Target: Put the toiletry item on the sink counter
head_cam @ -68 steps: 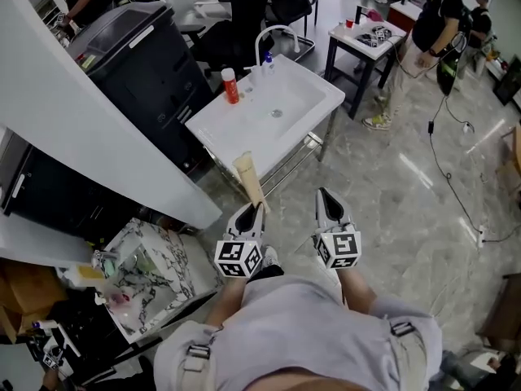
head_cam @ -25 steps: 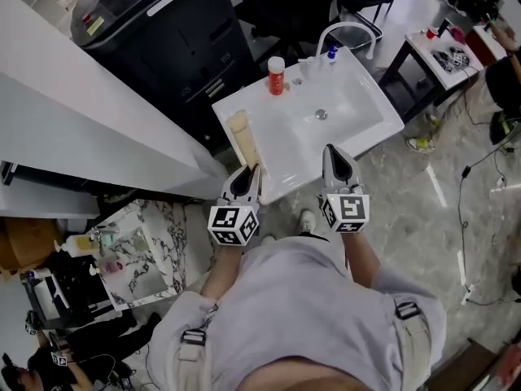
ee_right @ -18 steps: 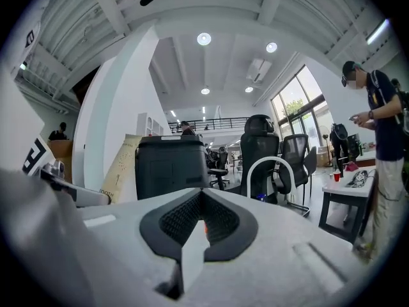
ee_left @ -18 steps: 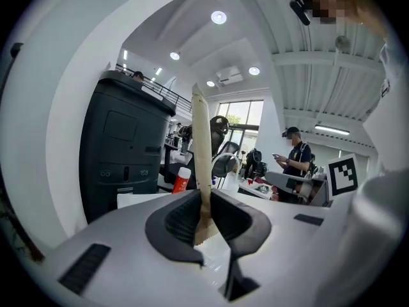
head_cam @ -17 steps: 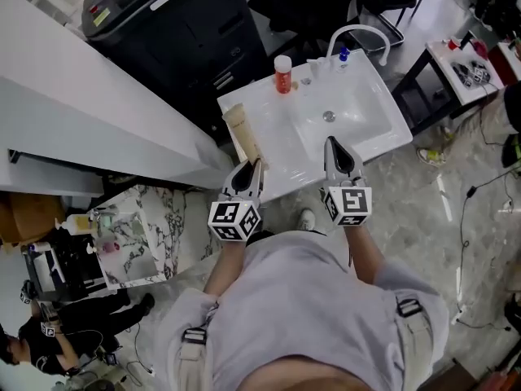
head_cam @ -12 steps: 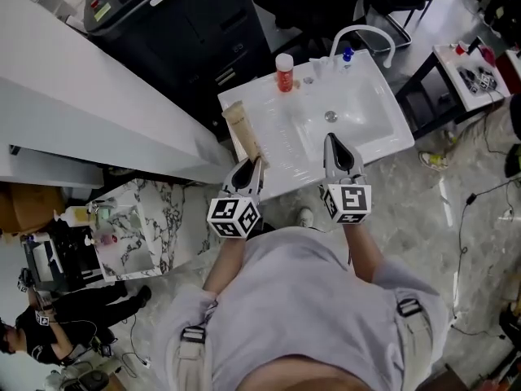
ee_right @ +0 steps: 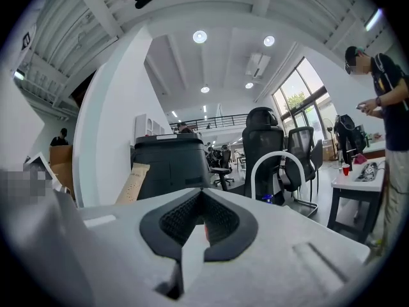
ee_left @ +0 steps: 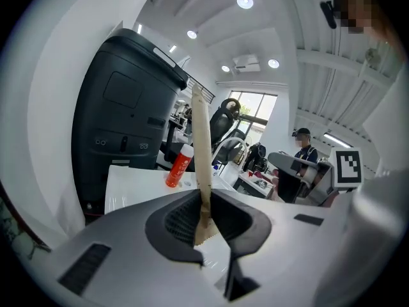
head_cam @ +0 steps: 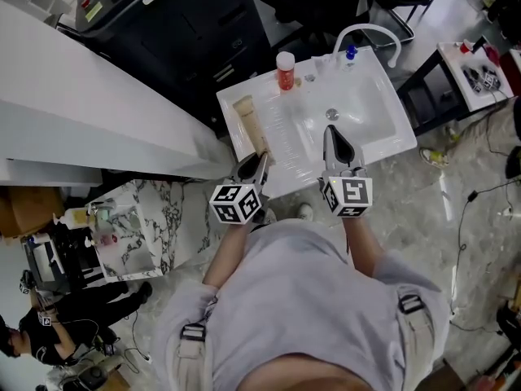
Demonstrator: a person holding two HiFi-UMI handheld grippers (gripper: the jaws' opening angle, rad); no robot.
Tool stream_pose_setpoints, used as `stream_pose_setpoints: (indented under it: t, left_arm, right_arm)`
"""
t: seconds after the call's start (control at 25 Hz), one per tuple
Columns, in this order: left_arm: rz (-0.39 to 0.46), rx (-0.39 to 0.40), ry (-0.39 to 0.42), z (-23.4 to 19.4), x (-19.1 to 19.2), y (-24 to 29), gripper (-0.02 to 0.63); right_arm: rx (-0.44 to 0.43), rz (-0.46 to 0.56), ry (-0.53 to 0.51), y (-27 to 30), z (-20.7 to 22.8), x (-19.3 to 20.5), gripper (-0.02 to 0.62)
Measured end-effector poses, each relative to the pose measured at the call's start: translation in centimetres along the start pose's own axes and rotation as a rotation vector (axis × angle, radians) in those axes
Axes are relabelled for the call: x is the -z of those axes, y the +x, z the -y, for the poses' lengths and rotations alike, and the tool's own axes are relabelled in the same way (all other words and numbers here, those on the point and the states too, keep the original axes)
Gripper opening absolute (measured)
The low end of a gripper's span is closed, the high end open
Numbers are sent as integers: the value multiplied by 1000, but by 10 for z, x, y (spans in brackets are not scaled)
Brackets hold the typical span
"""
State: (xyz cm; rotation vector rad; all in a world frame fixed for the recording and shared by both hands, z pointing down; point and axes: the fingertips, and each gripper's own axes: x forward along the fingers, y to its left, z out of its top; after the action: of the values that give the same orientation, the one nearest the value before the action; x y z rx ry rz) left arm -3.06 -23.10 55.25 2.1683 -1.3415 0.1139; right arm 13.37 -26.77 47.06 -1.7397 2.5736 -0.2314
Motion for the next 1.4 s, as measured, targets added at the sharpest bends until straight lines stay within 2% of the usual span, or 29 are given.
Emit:
stream_pose_setpoints:
  t: [0.2, 0.4, 0.6, 1.4]
  left_arm:
    - [-25, -6, 5, -11, 4, 14, 44]
    - [-68, -22, 44, -26, 14, 29, 44]
    - [-124, -11, 32, -36, 30, 45, 44]
    - [-253, -19, -22, -68, 89, 62, 44]
  right_arm:
    - [1, -3, -3, 9, -1, -3, -2]
    - [2, -6, -18, 16, -4, -4, -2]
    - [14, -12, -21, 18, -3, -3, -2]
    - [45, -48, -14, 13, -3, 7, -2]
